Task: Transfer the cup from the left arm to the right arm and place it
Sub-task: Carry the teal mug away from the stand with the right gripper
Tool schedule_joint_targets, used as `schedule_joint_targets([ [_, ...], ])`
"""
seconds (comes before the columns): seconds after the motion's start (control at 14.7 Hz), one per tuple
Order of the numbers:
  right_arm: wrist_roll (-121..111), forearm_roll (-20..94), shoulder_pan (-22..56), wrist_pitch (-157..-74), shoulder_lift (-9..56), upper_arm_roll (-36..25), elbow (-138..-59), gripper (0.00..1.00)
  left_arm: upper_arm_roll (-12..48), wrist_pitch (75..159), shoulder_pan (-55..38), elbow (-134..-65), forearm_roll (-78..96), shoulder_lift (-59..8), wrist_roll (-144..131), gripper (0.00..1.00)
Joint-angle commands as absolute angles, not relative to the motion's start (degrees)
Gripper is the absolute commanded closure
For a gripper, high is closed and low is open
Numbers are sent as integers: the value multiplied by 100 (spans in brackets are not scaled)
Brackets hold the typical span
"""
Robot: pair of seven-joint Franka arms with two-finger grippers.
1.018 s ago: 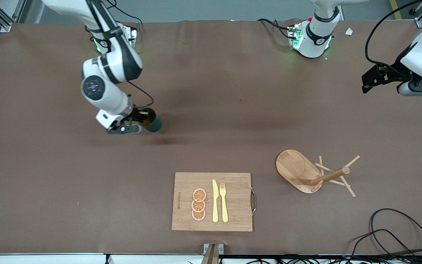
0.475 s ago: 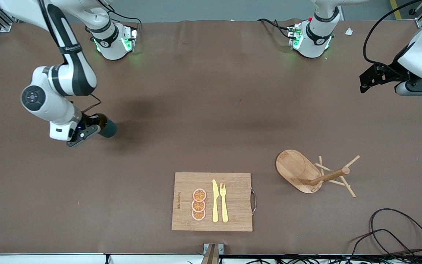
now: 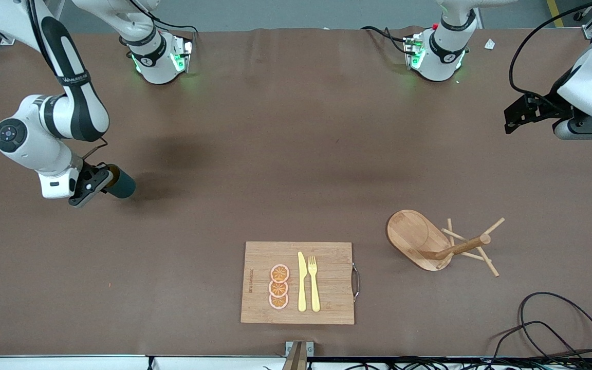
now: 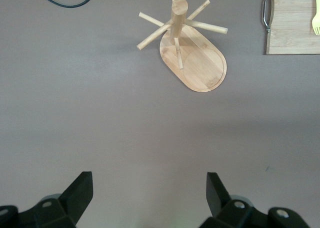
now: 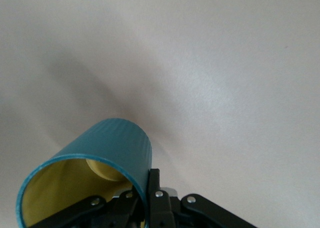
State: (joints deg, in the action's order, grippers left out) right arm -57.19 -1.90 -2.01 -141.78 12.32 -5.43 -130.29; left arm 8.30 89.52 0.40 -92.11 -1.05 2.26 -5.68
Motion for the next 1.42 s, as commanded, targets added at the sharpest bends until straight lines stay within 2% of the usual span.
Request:
schedule_joint_targets([
  [0.0,-5766,-482,-308,-14291,1397,-422,-13061,100,835,9009,70,-9229,-35,255,-589,0],
  [0.41,-5766,-571,-466,-14388,1617,-422,-13052,100,844,9061,53,-9211,-26,255,-606,0],
  [0.54,-5757,-571,-475,-14396,1652,-422,-13052,96,852,9070,18,-9097,-61,203,-624,0],
  [0.61,-5748,-571,-466,-14405,1661,-422,-13052,82,853,9079,18,-9044,-70,185,-624,0],
  [0.68,-5731,-571,-466,-14431,1661,-422,-13052,39,853,9079,26,-9027,-70,167,-624,0],
  [0.75,-5739,-571,-483,-14449,1652,-413,-13052,1,861,9070,35,-9035,-53,158,-633,0],
  [1.02,-5608,-554,-475,-14039,1547,-404,-12921,0,835,9070,70,-9026,-44,114,-598,0],
  [1.36,-4635,-483,-326,-11746,1134,-360,-11692,0,835,9070,44,-9009,-96,114,-615,0],
])
